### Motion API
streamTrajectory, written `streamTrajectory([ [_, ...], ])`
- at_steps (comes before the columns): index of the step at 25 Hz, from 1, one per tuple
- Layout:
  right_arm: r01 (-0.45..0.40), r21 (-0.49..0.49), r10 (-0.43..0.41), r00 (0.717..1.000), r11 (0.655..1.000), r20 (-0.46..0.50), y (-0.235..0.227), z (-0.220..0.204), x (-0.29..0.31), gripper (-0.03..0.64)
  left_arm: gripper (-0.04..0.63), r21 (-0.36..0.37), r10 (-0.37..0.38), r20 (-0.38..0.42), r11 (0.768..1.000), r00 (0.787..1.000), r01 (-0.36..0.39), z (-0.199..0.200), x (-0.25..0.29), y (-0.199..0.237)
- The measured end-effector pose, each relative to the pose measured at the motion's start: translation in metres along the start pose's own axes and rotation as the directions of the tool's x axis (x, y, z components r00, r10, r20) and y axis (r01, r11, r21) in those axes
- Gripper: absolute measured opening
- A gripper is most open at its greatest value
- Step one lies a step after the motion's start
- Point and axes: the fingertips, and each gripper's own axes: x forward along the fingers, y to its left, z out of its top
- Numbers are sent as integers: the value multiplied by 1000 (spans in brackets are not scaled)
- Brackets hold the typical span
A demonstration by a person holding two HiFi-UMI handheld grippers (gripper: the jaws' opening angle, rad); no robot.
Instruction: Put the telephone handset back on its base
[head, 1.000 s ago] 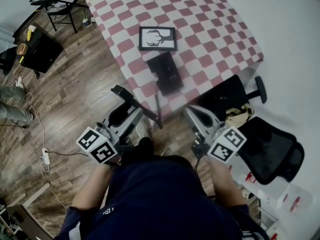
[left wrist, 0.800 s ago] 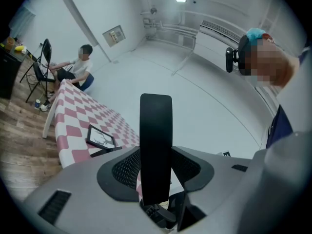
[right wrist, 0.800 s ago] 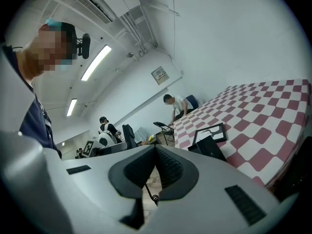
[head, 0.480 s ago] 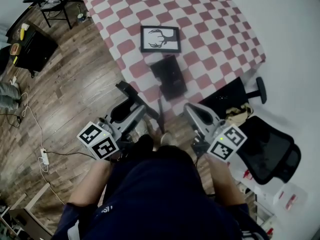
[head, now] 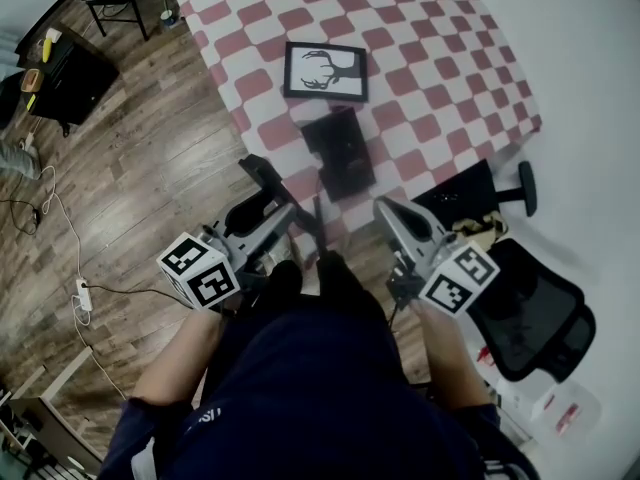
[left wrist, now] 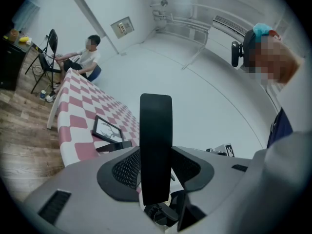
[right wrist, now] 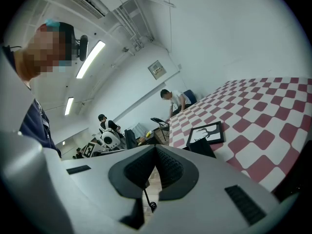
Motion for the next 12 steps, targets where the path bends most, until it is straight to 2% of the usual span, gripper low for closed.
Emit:
streamTrajectory([
  [12, -101, 35, 104, 992, 994, -70, -53, -1, -7, 15, 215, -24, 148, 6, 989, 989, -148, -29, 41, 11],
])
